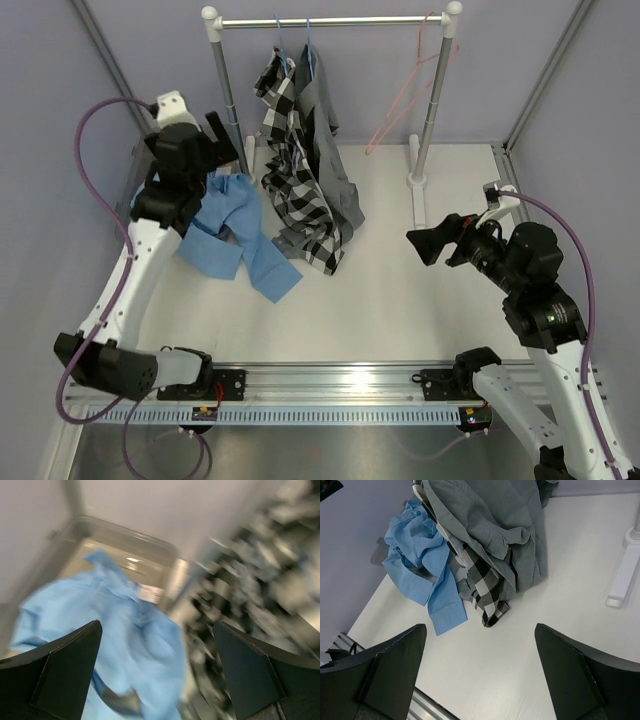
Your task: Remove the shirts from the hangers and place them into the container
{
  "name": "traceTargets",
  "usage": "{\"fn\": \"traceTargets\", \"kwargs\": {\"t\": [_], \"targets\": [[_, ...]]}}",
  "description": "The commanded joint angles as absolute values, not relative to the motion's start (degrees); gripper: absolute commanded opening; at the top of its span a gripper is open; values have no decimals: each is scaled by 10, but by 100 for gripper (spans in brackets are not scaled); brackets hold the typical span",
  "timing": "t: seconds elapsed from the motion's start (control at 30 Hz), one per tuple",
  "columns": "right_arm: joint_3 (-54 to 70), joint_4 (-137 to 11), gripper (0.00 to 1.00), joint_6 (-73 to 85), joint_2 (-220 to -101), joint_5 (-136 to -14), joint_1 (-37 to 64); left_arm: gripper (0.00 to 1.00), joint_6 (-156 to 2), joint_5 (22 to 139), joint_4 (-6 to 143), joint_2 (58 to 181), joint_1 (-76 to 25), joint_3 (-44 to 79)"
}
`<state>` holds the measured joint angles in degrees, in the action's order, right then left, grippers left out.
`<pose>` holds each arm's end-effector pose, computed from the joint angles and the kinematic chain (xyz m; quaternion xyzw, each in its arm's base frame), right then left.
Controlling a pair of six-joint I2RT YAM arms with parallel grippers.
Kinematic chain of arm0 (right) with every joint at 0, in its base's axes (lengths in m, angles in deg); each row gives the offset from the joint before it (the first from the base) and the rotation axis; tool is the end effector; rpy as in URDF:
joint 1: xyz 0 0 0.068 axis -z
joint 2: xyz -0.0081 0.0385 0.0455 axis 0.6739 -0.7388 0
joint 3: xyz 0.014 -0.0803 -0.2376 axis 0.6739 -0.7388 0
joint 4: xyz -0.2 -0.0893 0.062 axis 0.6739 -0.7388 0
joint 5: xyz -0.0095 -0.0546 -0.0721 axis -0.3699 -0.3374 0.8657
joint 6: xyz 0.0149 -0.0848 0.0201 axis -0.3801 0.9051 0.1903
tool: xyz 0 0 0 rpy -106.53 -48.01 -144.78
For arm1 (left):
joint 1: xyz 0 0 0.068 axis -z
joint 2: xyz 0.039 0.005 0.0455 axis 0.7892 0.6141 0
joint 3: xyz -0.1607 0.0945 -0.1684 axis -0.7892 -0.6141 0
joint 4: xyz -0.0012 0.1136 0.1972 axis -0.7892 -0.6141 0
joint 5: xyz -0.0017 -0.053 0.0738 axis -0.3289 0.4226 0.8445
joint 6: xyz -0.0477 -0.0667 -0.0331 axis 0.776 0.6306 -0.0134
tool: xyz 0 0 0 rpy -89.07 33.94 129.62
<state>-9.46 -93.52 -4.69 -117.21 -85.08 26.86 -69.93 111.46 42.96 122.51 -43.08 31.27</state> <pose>0.1375 0.0626 0.3646 -0.0851 0.7595 0.2908 0.5757 0.3120 -0.0186 0.3962 -0.1837 0.7697 0.0133 0.6113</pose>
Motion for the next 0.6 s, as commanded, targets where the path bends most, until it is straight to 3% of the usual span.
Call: {"fn": "traceTargets", "kwargs": {"t": [0.0, 0.23, 0.57], "targets": [[-95, -906, 99, -48, -1167, -847, 262, 99, -658, 1174, 374, 1189, -331, 226], [-106, -904, 99, -52, -1144, -853, 262, 98, -534, 1231, 333, 1181, -199, 83], [-114, -904, 100, -51, -1128, -855, 258, 92, -483, 1276, 337, 1345, -196, 31]]}}
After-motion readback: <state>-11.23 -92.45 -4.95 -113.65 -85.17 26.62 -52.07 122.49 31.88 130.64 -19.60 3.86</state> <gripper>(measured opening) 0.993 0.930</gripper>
